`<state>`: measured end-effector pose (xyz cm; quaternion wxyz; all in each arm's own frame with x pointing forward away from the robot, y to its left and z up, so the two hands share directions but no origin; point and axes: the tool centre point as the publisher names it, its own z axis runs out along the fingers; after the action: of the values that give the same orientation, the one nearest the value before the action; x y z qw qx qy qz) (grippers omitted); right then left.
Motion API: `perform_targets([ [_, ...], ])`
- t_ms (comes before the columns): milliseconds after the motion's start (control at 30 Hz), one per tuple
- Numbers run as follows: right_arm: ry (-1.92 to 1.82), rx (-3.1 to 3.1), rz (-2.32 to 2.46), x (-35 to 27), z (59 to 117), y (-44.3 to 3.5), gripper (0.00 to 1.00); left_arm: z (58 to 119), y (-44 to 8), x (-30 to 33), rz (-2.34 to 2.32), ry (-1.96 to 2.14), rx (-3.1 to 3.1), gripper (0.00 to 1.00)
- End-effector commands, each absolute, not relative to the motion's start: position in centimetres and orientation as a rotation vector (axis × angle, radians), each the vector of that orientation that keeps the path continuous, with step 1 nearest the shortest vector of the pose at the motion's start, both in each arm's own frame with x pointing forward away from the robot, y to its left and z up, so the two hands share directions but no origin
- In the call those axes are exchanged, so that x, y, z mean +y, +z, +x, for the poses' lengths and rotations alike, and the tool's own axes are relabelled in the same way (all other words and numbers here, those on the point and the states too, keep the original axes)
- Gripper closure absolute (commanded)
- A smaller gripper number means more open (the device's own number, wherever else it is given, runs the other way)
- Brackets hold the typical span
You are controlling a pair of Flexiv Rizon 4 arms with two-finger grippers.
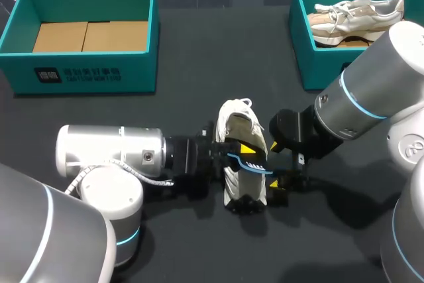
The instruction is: Take the shoe out of the shoebox, open the shoe tongue, remove and reinsert the insole, then place the shoe into the shoebox
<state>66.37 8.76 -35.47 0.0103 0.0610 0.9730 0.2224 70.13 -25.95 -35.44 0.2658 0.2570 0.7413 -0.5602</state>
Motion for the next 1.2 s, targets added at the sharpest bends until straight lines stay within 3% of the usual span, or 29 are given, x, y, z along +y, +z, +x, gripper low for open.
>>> perform_targets([
  [33,0.694,3.035,0.191,8.8,66.3,-35.6,0.0,70.3,-35.7,-26.1,0.683,-1.526,2.001,0.86],
  [133,0.694,3.035,0.191,8.8,66.3,-35.6,0.0,70.1,-35.2,-25.9,0.675,-1.539,1.997,0.75],
  [400,0.694,3.035,0.191,8.8,66.3,-35.6,0.0,69.2,-33.6,-25.7,0.679,-1.593,1.954,0.67],
  [733,0.694,3.035,0.191,8.8,66.3,-35.6,0.0,67.8,-32.3,-25.7,0.724,-1.645,1.905,0.65],
  [1100,0.694,3.035,0.191,8.8,66.3,-35.6,0.0,66.6,-30.8,-25.8,0.776,-1.691,1.845,0.75],
  [1200,0.694,3.035,0.191,8.8,66.3,-35.6,0.0,66.3,-30.6,-25.9,0.795,-1.703,1.838,0.73],
])
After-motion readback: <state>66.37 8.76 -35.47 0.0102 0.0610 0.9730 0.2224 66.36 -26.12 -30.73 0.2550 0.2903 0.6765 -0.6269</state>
